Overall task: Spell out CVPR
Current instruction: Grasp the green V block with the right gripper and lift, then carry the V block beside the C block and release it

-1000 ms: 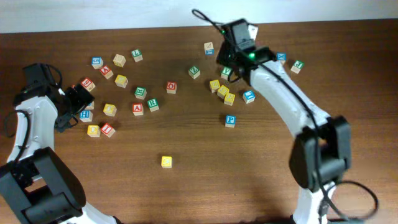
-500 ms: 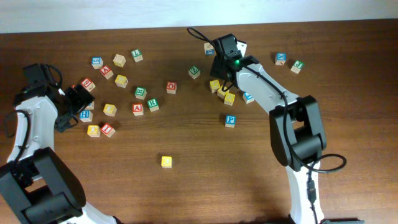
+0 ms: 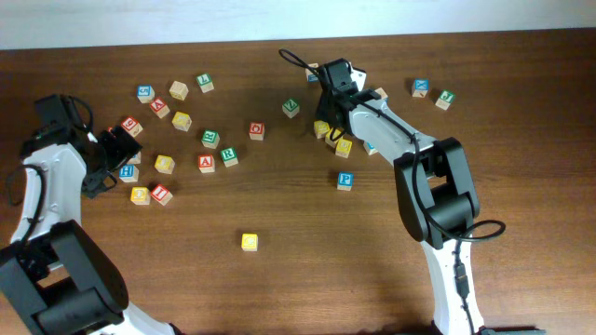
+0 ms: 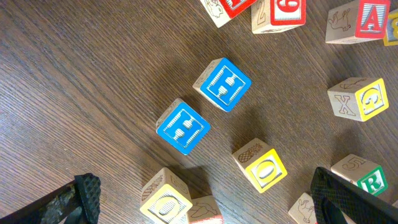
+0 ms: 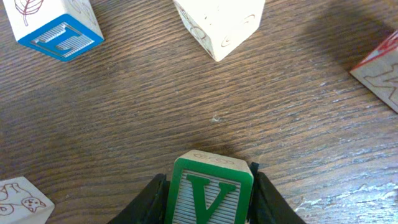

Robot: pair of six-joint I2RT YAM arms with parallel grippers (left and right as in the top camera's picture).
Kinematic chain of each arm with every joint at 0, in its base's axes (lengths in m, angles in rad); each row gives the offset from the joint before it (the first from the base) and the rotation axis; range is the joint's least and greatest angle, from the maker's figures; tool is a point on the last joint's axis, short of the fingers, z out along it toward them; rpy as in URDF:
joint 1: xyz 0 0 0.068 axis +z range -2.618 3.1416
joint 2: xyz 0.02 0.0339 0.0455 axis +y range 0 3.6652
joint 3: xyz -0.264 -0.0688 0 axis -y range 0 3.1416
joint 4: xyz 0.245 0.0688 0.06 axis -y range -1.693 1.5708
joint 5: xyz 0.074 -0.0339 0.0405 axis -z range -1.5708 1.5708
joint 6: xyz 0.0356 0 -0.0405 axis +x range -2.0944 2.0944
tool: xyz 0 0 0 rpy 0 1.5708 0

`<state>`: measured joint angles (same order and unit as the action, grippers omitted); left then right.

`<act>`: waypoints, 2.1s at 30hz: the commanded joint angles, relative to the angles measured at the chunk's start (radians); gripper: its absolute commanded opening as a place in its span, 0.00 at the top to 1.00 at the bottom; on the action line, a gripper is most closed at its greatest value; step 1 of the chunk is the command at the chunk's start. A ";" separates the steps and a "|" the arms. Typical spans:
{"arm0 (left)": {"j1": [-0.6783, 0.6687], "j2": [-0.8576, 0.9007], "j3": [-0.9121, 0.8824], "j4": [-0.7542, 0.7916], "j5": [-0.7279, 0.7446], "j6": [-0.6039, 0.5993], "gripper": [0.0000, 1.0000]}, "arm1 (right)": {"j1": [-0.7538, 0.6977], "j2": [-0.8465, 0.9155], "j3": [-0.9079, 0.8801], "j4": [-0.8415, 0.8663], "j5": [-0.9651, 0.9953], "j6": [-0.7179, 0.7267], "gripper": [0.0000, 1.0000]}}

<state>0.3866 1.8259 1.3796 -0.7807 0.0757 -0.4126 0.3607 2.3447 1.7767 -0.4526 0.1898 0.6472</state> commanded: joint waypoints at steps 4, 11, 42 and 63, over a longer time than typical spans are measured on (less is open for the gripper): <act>0.000 0.008 -0.006 0.002 0.007 -0.013 0.01 | -0.002 0.018 0.045 -0.013 0.005 -0.078 0.72; 0.000 0.008 -0.006 0.002 0.007 -0.013 0.01 | 0.001 -0.250 0.060 -0.189 -0.034 -0.204 0.76; 0.000 0.008 -0.006 0.002 0.007 -0.013 0.01 | 0.512 -0.435 -0.583 -0.193 -0.412 0.076 0.72; 0.000 0.008 -0.006 0.002 0.007 -0.013 0.01 | 0.459 -0.435 -0.559 -0.152 -0.417 0.092 0.73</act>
<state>0.3866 1.8259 1.3773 -0.7807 0.0757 -0.4126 0.8421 1.8973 1.2003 -0.6109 -0.2596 0.7303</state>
